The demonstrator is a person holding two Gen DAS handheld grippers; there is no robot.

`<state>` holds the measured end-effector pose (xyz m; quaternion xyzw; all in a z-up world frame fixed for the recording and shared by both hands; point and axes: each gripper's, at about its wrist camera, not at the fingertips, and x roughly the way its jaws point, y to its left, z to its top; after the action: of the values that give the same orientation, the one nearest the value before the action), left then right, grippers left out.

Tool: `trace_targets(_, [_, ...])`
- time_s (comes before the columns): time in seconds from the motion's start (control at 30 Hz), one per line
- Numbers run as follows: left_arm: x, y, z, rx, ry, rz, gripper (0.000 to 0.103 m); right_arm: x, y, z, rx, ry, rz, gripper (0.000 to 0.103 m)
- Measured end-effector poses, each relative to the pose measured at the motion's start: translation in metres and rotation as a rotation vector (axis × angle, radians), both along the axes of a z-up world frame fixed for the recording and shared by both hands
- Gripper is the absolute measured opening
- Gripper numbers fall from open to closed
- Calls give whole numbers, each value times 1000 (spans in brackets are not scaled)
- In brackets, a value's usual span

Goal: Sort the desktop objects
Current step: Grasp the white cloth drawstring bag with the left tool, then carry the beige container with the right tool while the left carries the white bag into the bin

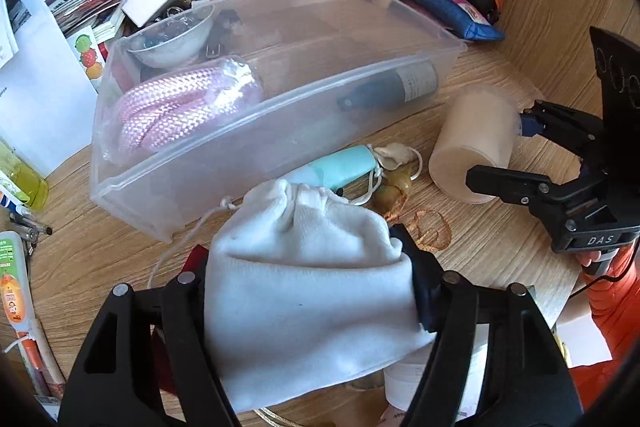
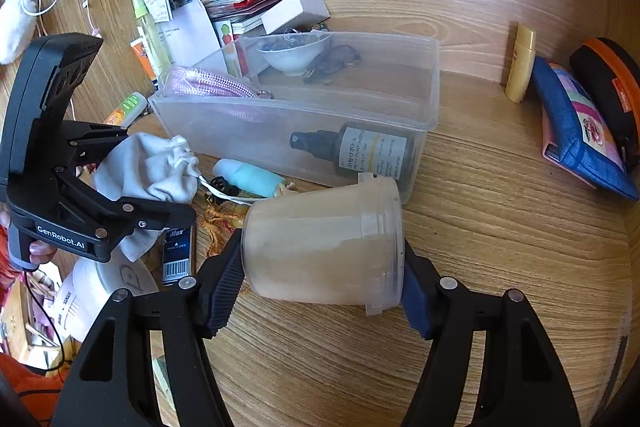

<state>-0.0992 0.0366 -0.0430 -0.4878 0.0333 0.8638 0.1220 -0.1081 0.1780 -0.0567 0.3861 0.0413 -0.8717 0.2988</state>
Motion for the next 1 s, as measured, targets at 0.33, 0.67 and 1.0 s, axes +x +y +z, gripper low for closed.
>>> trace_targets(0.33, [13, -15, 29, 109, 146, 36, 69, -5, 6, 5, -69, -19, -6, 64])
trace_targets(0.67, [17, -30, 51, 147, 218, 63, 69, -9, 8, 12, -70, -21, -26, 63])
trace_targets(1.0, [20, -40, 73, 189, 279, 75, 69, -10, 4, 51, -81, 37, -25, 63])
